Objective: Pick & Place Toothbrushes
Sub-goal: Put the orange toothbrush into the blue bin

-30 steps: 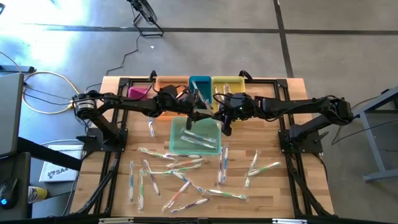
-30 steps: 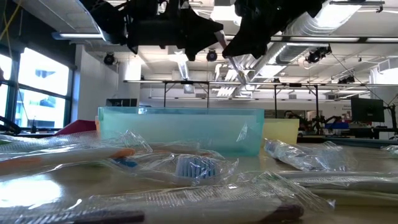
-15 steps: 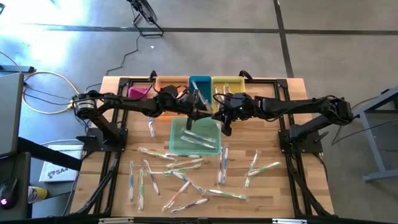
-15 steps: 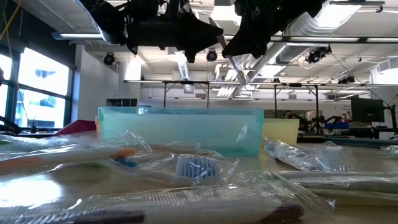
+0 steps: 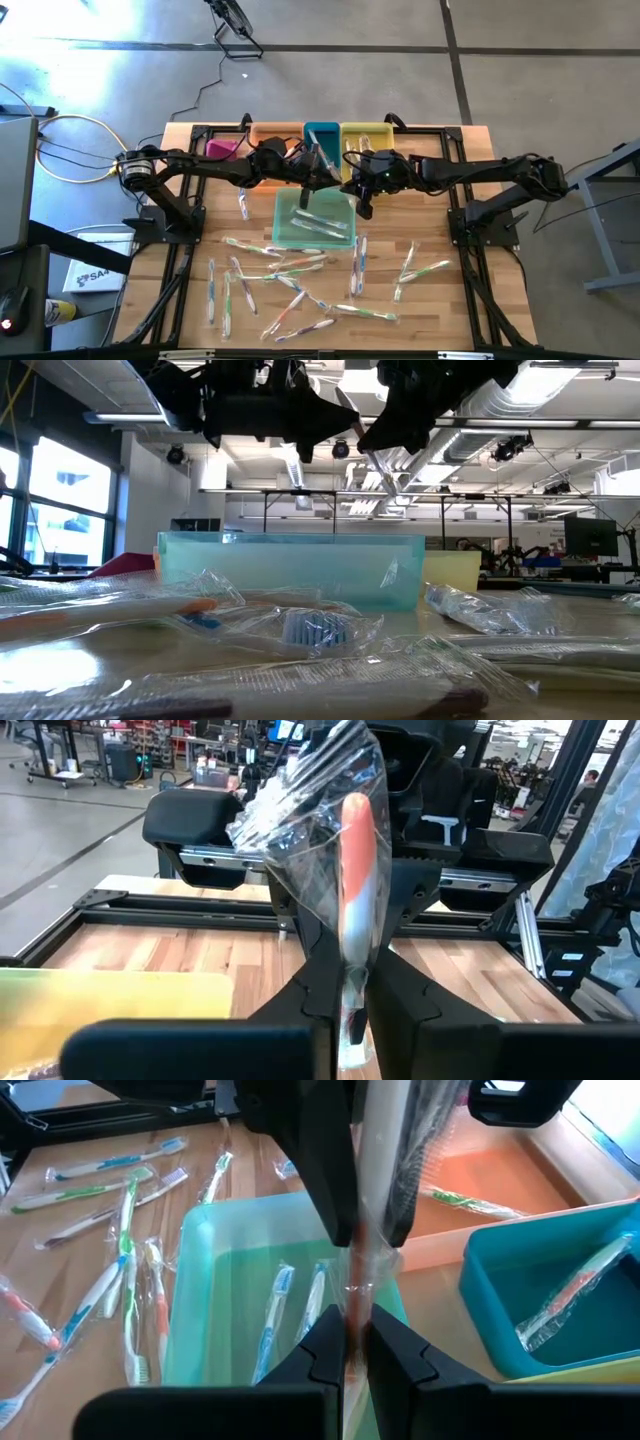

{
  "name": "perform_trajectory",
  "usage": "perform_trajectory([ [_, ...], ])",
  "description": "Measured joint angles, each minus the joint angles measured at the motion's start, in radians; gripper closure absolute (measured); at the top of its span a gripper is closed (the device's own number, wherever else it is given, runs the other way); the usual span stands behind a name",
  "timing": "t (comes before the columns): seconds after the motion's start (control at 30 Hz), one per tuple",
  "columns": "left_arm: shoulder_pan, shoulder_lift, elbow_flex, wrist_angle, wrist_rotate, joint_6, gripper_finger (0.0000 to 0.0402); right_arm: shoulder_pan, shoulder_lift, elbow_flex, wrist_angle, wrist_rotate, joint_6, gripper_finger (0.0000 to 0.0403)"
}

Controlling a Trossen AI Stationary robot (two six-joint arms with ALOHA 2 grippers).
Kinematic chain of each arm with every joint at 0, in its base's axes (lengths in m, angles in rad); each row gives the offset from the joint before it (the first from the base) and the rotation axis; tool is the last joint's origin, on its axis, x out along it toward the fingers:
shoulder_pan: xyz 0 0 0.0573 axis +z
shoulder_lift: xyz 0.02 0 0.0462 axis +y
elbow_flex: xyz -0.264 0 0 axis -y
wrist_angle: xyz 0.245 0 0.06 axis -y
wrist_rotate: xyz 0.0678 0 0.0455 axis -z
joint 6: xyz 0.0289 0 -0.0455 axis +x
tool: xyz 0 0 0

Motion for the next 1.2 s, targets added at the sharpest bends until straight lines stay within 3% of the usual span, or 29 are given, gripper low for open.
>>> perform_trajectory([
  [0.43,-0.001,-0.001,0.000,-0.012,-0.030,0.001,0.0376,0.000,0.000,0.000,0.000,0.003,-0.007,0.0382],
  [0.9,0.000,-0.001,-0.001,-0.031,-0.069,0.007,0.0377,0.000,-0.041,0.000,-0.013,0.028,0.002,0.0235],
  [1.2,0.069,-0.001,-0.001,-0.035,-0.067,0.000,0.0377,0.000,-0.214,0.001,-0.159,0.028,0.023,0.0212],
])
